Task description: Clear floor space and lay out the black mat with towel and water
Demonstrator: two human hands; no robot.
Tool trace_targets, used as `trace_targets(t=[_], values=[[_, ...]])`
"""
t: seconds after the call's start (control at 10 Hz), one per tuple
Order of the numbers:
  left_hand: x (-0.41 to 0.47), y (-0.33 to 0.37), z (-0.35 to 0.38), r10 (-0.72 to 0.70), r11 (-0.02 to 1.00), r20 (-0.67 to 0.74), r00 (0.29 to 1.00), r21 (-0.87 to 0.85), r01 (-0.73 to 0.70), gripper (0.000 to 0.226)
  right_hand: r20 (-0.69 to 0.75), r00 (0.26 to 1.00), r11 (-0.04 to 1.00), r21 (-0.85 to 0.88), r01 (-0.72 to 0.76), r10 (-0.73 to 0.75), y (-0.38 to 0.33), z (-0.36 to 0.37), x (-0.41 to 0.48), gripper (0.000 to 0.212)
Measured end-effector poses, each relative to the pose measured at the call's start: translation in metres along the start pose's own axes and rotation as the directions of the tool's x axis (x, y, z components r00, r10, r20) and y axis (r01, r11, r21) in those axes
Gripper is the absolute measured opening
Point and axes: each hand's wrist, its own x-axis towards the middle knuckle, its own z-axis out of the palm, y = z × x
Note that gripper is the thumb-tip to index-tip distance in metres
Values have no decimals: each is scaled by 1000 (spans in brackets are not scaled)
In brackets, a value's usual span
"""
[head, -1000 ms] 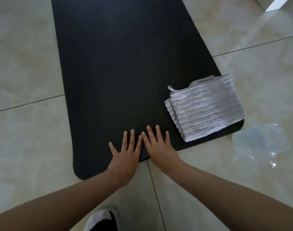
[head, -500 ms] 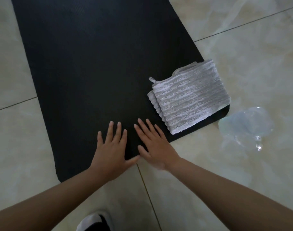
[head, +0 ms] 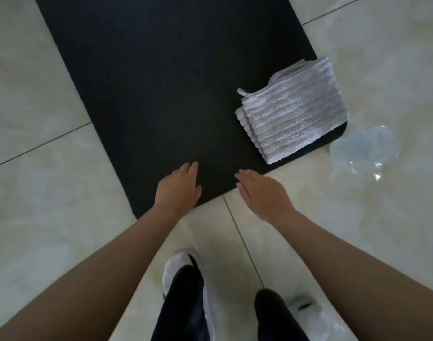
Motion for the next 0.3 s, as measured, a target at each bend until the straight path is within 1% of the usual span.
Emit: trace_targets(t=[0.1, 0.2, 0.3], values=[[-52, -2, -41, -76, 996, -68, 995, -48, 73, 42, -2, 987, 976, 151, -156, 159, -27, -75, -43, 33], [-115, 1, -102, -171, 984, 46, 984, -32, 173, 35, 72, 971, 956, 173, -239, 229, -55, -170, -84, 34], [-201, 0, -139, -225, 963, 109, 968, -125, 238, 36, 7, 952, 920, 255, -296, 304, -83, -263, -128, 29]])
